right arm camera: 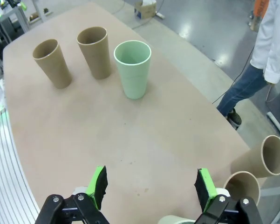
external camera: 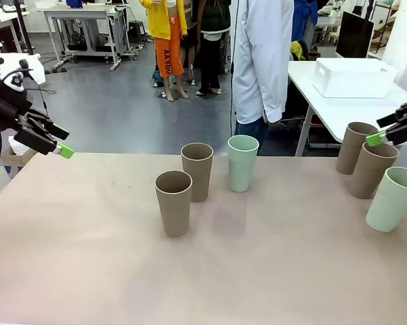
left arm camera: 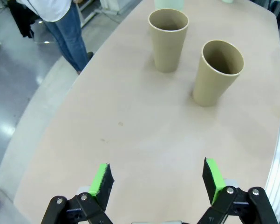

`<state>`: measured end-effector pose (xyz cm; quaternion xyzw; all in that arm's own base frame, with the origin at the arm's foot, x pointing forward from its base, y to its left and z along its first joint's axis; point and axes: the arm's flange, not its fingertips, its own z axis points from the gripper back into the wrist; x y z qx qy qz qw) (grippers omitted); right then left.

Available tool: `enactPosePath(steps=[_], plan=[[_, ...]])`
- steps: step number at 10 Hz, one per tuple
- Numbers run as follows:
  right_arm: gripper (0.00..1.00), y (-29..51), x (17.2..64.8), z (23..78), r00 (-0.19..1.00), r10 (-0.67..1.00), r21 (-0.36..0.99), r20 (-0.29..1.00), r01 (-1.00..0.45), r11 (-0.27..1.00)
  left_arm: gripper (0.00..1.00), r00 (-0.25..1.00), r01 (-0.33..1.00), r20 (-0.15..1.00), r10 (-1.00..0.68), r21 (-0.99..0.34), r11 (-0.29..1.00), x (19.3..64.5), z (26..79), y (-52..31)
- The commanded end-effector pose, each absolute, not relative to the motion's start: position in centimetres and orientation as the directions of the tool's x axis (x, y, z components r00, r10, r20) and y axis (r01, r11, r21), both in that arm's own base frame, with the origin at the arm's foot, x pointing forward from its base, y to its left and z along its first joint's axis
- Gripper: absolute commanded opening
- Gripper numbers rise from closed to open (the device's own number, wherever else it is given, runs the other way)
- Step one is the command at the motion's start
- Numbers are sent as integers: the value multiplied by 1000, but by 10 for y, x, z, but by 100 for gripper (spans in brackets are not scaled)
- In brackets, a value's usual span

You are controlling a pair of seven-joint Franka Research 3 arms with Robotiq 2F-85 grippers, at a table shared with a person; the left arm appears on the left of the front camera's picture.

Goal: Stack the cups and store them in the basket.
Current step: Pick up two Reusable plastic cups , one in each hand.

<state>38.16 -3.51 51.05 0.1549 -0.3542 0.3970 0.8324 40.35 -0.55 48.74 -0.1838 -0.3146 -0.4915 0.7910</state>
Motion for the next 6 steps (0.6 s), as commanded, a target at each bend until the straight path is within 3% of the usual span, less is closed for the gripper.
enactPosePath(steps=[1,3,6], plan=[[100,-25,379,510,462,537,-24,706,-742,670,100,339,884,667,-663,14,466,399,499,-10],[100,-26,381,509,443,558,-26,702,-767,641,100,327,888,668,-669,24,459,401,491,-9],[100,-97,429,547,357,488,34,797,-832,554,100,239,950,809,-536,-80,302,471,486,23]])
